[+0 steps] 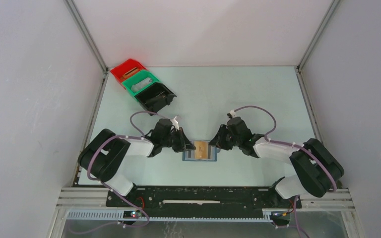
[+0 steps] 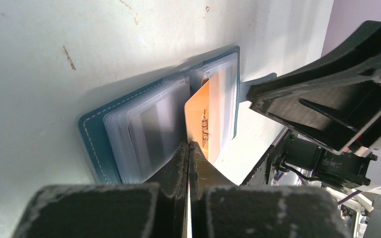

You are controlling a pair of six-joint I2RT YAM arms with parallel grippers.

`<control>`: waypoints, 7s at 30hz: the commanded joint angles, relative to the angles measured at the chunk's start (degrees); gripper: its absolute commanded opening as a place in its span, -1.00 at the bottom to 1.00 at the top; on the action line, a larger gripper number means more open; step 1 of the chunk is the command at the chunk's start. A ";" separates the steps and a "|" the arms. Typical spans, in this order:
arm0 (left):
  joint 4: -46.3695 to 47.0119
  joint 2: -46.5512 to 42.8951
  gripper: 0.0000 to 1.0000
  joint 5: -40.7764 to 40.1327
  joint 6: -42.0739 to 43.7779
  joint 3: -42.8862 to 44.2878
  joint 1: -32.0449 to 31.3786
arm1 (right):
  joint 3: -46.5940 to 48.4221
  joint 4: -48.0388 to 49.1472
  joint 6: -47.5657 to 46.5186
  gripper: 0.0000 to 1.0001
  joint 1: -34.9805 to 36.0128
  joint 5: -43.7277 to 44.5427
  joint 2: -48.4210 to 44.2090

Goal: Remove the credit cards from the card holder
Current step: Remove the credit card from the card holder, then place the credit card in the storage box.

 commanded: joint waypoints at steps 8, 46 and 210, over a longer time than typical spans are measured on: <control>-6.96 -6.30 -1.00 2.20 5.24 0.74 1.57 | -0.10 3.50 -0.10 -0.27 2.88 -2.84 0.04; -12.03 -7.97 -0.92 4.85 5.83 4.11 2.39 | 1.17 13.10 4.08 -0.29 5.83 -8.80 10.84; 3.01 6.28 0.31 -58.89 -20.16 47.75 29.88 | 3.80 -17.45 -2.27 0.01 0.20 1.17 -14.46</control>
